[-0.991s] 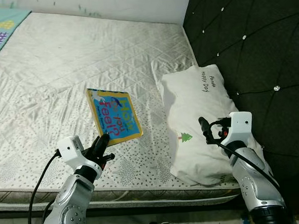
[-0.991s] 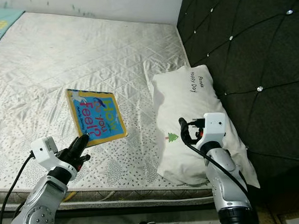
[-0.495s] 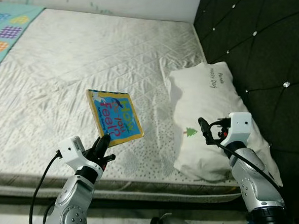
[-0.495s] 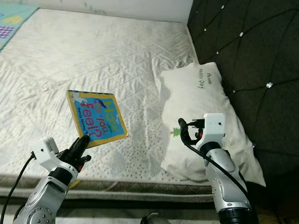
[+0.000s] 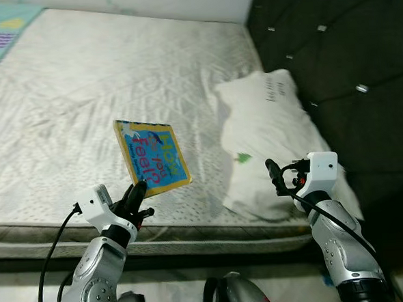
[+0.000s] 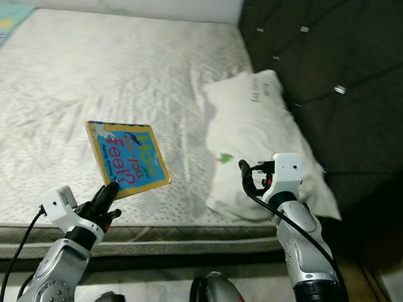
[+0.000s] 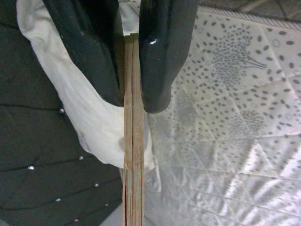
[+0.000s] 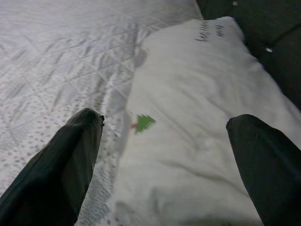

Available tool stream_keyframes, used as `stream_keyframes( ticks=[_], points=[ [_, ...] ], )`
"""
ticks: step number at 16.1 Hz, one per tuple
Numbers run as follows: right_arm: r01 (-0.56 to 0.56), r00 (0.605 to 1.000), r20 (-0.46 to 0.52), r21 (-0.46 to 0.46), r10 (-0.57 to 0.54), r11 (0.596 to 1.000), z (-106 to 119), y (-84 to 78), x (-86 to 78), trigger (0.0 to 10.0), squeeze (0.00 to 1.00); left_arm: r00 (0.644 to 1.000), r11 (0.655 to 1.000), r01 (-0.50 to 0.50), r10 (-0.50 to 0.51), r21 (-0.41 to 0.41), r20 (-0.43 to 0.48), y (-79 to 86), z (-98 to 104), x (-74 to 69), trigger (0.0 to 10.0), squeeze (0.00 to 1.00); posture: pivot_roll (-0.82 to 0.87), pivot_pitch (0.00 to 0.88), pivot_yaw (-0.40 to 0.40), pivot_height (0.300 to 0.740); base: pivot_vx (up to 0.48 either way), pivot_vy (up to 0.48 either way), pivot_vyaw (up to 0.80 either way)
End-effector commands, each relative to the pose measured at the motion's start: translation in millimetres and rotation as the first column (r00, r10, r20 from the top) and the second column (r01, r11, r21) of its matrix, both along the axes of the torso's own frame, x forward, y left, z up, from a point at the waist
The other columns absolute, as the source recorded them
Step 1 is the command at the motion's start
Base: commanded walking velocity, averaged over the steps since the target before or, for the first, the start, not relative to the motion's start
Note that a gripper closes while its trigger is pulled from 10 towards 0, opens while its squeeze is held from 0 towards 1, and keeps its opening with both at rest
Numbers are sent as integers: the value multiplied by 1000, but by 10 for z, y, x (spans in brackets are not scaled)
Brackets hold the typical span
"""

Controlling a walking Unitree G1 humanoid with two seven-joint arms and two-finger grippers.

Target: Clean up the room

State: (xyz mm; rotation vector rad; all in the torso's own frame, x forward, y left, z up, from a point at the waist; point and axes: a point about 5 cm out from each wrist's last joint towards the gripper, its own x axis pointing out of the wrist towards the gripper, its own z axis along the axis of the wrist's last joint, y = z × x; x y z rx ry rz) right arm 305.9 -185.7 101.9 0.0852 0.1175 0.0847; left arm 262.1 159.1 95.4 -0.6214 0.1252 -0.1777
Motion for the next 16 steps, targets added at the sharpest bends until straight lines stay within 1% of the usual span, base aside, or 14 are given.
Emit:
stream_keyframes(
  ticks=[1, 16],
  points=[
    [7, 1000, 1, -10, -7, 1000, 17, -36, 4, 10000, 0, 997, 1000, 6, -5, -6, 74, -21, 131, 13, 10000, 0, -52, 177, -125, 670, 0, 0, 0],
    [1, 1000, 1, -14, -1, 1000, 7, -31, 4, 10000, 0, 996, 1000, 15, -14, -12, 89, -36, 151, 19, 10000, 0, -53, 178, -126, 670, 332, 0, 0]
  ],
)
